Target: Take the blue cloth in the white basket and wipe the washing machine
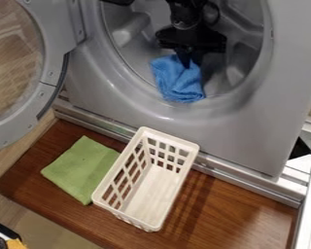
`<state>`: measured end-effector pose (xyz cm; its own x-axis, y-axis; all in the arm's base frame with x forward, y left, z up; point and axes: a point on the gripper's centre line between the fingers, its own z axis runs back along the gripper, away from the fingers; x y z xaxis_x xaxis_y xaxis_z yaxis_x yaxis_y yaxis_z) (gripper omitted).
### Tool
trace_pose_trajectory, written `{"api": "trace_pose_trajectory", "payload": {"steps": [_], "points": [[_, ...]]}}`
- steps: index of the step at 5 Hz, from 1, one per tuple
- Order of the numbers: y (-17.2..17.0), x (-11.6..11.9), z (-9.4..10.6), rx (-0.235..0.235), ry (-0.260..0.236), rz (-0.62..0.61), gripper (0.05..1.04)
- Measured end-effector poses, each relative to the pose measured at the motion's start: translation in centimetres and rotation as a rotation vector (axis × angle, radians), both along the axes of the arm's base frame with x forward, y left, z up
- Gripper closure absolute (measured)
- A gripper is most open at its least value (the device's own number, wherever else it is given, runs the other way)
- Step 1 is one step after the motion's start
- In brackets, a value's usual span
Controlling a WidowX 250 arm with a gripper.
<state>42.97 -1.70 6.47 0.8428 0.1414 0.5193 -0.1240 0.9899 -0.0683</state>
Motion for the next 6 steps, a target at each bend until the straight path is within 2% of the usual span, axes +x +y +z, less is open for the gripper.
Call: {"api": "trace_pose_trajectory", "payload": {"steps": [2,3,4,5,6], "points": [[-0.7,-1.1,-0.7,-0.001,0.026,-0.003,0.206],[-1.0,-1.2,-0.1,-0.011,0.015,-0.007,0.072],[-1.4,-1.4,0.4,-0.022,0.009,-0.018,0.075],[-1.3,-1.9,2.0,-0.039,-0.028,-0.019,0.083],[0.1,-4.0,4.1,-0.065,-0.096,-0.001,0.083]]}}
